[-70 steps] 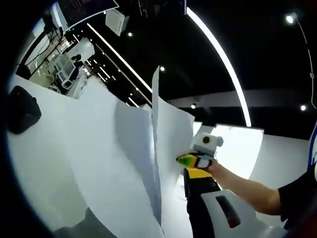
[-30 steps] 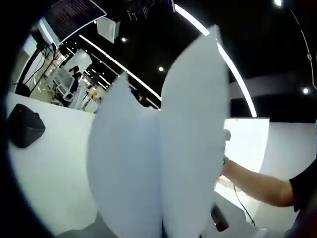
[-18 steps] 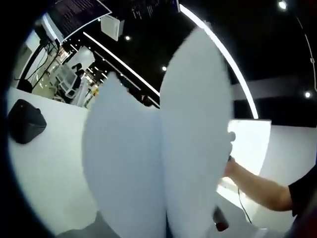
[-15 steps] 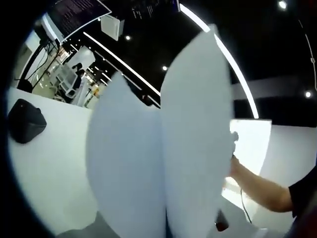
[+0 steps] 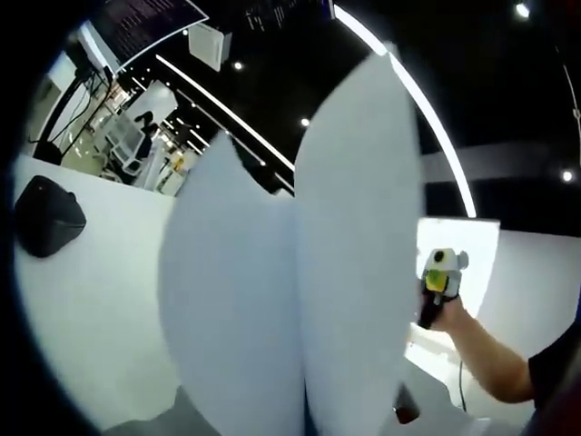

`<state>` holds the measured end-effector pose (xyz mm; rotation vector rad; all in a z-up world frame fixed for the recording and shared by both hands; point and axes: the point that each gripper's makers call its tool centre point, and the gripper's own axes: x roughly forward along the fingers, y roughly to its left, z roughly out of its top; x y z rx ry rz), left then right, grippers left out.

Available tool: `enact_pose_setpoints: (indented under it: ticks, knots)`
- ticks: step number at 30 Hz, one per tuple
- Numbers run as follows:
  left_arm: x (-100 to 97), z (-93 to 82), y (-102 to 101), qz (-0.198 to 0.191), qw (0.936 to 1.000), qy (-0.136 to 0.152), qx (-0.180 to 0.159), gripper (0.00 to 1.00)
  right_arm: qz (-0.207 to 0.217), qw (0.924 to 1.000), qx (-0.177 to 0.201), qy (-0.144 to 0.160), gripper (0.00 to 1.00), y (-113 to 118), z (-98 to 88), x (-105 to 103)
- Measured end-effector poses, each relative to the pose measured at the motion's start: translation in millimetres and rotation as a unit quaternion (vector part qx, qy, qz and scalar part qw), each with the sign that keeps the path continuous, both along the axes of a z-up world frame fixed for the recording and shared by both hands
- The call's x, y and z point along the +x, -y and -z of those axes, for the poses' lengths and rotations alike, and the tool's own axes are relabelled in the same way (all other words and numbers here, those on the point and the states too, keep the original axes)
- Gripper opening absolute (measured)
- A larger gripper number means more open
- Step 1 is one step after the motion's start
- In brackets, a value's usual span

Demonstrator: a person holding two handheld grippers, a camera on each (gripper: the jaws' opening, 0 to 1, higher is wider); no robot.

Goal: Organize the stack of printing papers by aligning and flattening the scattered papers on the table

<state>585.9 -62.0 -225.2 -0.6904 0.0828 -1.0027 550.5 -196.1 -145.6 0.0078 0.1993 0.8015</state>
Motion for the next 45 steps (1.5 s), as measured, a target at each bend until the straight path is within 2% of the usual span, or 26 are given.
enact_pose_setpoints:
  ticks: [3,10,16,24,28,36,41,45]
  knots:
    - [0.6,0.2,0,0.001,1.0,-0.002,0.0,0.06,0.003,0.9998,0.0,0.017,0.77,-2,-8.4,-7]
    - [2.1,0.2,-1,0.001,1.0,-0.003,-0.001,0.06,0.023,0.998,0.026,0.053,0.86,0,-33.2,-23]
    - [3.8,1.2,-2,0.002,1.0,-0.002,0.001,0.06,0.045,0.9959,0.052,0.058,0.9,10,-42.4,-35]
    - [3.7,2.0,-1,0.003,1.0,-0.003,0.003,0.06,0.083,0.9938,0.045,0.059,0.9,23,-36.4,-46]
    - [3.7,2.2,-1,0.003,1.0,-0.004,0.004,0.06,0.11,0.9915,0.035,0.061,0.9,34,-27.0,-56]
    - [5.7,3.1,-1,0.004,0.9999,-0.009,0.004,0.06,0.131,0.9885,0.048,0.057,0.9,48,-18.4,-71]
    - [4.3,3.5,0,0.004,0.9999,-0.006,0.008,0.06,0.136,0.9872,0.059,0.058,0.9,46,-17.3,-82]
    - [3.5,3.2,0,0.005,0.9999,-0.008,0.007,0.06,0.139,0.9874,0.053,0.054,0.9,45,-14.4,-87]
